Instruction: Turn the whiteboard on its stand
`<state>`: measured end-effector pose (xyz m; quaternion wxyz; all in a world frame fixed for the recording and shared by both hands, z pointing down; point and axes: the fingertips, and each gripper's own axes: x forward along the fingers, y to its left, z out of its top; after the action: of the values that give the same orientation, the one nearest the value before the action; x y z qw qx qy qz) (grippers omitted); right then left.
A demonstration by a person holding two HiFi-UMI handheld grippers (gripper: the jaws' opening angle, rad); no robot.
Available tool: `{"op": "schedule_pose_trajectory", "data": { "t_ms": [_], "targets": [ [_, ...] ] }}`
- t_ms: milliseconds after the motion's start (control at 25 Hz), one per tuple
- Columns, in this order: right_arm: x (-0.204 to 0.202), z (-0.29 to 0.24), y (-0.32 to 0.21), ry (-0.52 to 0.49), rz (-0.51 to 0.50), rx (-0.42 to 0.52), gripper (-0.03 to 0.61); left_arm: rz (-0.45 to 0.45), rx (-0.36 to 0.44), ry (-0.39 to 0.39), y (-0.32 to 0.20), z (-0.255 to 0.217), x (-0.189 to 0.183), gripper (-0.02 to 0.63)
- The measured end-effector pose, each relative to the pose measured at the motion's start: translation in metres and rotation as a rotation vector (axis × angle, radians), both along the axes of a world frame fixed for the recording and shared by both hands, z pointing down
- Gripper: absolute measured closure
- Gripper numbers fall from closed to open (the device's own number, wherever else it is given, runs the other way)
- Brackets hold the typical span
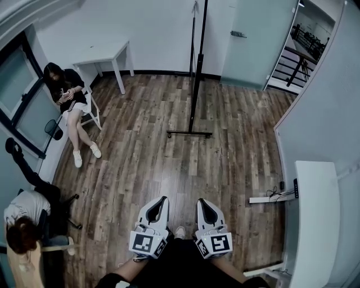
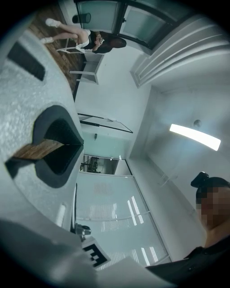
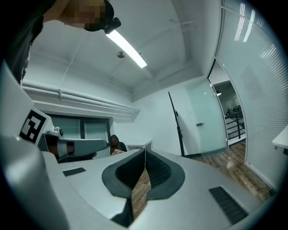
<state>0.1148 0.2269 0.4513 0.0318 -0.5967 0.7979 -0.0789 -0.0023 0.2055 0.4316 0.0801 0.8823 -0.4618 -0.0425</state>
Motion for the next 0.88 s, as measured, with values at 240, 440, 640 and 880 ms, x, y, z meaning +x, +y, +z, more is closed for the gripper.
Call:
{"op": "schedule_pose_trajectory", "data": {
  "t_ms": [240,440,640,880],
  "targets": [
    [0.017,0.002,-0.018,-0.021,-0.011,0.007,0.565,-0.029,-0.005,-0.012,-0.011,0.004,0.012,0.597],
    [0.023,0.006,-0.043,-0.022,-0.023,0.019,0.565,-0.024,-0.006,-0.015,-0.034,0.016,0.021,0.597],
    [0.026,0.011,-0.087,-0.014,-0.029,0.012,0.565,-0.027,-0.02,-0.011,-0.078,0.022,0.025,0.597],
    [0.036,0.011,-0.149,0.001,-0.012,0.0,0.565,-0.003,-0.031,-0.008,-0.148,0.022,0.038,0.597]
  ]
}}
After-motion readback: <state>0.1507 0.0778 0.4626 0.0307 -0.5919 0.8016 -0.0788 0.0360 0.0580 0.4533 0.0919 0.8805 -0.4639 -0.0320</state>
